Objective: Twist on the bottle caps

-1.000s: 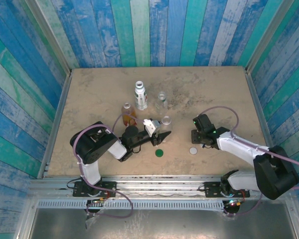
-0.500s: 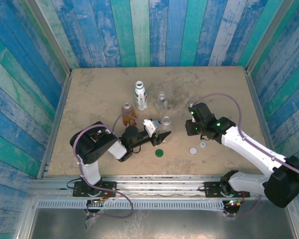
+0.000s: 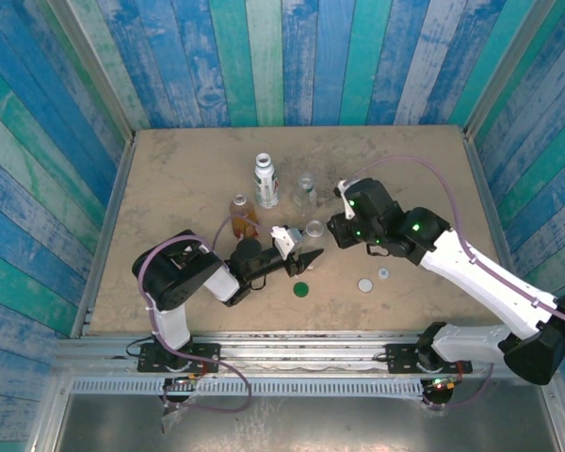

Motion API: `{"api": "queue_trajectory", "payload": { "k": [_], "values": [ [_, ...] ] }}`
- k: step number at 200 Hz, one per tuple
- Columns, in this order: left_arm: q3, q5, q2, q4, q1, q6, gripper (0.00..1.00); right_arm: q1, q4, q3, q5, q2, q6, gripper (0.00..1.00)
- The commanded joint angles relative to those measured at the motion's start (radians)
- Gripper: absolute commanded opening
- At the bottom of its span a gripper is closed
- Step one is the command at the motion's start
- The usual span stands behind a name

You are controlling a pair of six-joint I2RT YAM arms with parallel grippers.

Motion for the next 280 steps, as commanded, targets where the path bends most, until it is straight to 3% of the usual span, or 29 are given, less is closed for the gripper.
{"api": "queue_trajectory", "payload": {
  "k": [1, 178, 280],
  "values": [
    [-0.015, -0.007, -0.028, 0.007, -0.002, 0.019, 0.61, 0.033, -0.035, 0.054, -0.023, 0.058, -0.034, 0.41],
    [-0.016, 0.004, -0.019, 0.007, -0.002, 0.03, 0.61, 0.077, -0.138, 0.185, 0.003, 0.274, -0.088, 0.4],
    [-0.01, 0.003, -0.012, 0.004, -0.002, 0.029, 0.61, 0.098, -0.2, 0.21, 0.039, 0.294, -0.13, 0.41]
  ]
}}
